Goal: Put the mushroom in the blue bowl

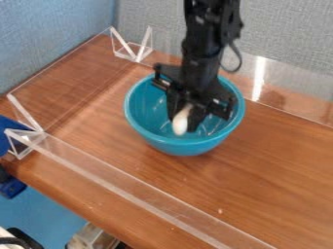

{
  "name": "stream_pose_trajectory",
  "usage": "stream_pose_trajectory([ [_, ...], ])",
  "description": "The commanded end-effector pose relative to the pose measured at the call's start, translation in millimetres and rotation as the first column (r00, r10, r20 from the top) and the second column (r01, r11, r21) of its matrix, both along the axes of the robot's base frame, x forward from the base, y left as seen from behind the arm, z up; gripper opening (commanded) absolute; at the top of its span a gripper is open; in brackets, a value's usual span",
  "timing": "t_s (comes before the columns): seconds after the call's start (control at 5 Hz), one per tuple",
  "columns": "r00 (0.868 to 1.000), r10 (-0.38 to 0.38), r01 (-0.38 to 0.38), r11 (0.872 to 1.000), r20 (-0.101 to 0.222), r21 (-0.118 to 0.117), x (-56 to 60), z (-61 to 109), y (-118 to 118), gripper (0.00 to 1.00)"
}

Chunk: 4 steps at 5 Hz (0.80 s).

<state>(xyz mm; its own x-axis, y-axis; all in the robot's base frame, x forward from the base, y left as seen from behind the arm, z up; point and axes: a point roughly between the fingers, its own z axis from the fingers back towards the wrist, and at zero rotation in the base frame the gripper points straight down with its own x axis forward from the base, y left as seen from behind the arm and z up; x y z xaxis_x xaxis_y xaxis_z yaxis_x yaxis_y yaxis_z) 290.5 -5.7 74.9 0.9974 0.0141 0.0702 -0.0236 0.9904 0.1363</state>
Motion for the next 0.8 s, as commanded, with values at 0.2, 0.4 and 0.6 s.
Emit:
stream_pose_trajectory([
  [0.2,0.998,0.012,-0.011,1.0,0.06,-0.019,15.9,4.0,7,0.0],
  [0.4,0.997,0.013,-0.011,1.0,0.073,-0.027,19.3,6.1,8,0.0],
  [0.6,0.996,0.014,-0.01,0.999,0.085,-0.037,21.6,7.8,9,0.0],
])
